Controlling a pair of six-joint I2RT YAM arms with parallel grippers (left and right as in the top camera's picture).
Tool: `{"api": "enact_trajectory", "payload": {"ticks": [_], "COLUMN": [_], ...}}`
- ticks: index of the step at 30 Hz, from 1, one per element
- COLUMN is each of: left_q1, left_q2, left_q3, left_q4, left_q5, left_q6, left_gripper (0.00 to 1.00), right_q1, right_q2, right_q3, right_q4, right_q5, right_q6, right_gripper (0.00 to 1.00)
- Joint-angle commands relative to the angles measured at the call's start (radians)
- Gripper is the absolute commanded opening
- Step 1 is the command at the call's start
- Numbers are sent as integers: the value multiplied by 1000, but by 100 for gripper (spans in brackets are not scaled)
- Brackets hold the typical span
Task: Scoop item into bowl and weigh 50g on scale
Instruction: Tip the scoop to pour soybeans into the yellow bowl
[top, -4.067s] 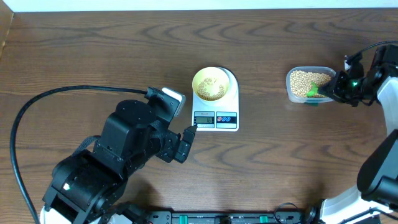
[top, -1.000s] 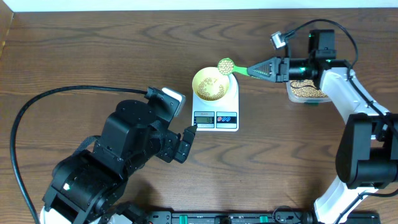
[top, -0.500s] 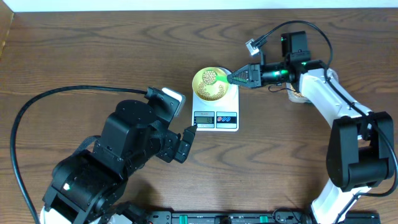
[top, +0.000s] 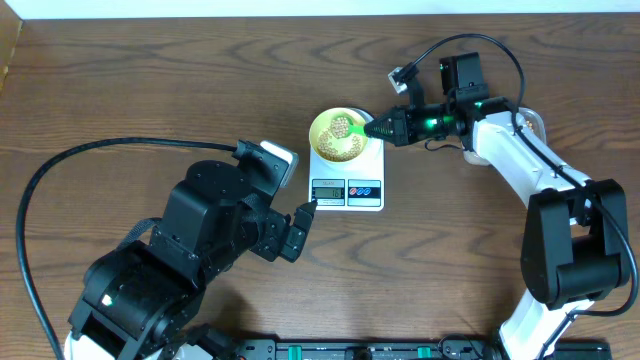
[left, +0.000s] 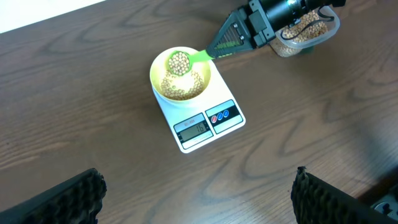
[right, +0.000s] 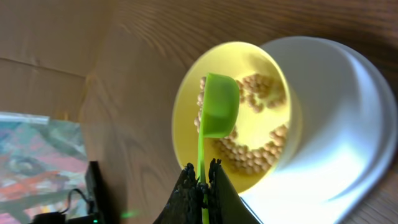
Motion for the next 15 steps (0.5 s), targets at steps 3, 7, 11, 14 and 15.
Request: {"api": "enact_trajectory", "payload": {"ticks": [3, 7, 11, 14, 15], "left_q1": [3, 3, 3, 3, 3], "left_q2": [-2, -2, -2, -2, -2], "left_q3": [11, 11, 11, 11, 11], "left_q4": [1, 1, 1, 1, 1], "left_q5": [-2, -3, -2, -3, -3], "left_q6": [-1, -1, -1, -1, 0], "left_gripper": [98, 98, 98, 98, 98], "right_q1": [14, 35, 69, 100, 113], "right_q2": [-48, -78, -104, -117, -119], "right_q3": [22, 53, 102, 142, 159], "right_q4": [-43, -101, -166, -212, -232], "right_q5": [82, 144, 218, 289, 320], "right_q6": [-63, -107, -158, -193, -209], "right_gripper": [1, 1, 1, 1, 1]}}
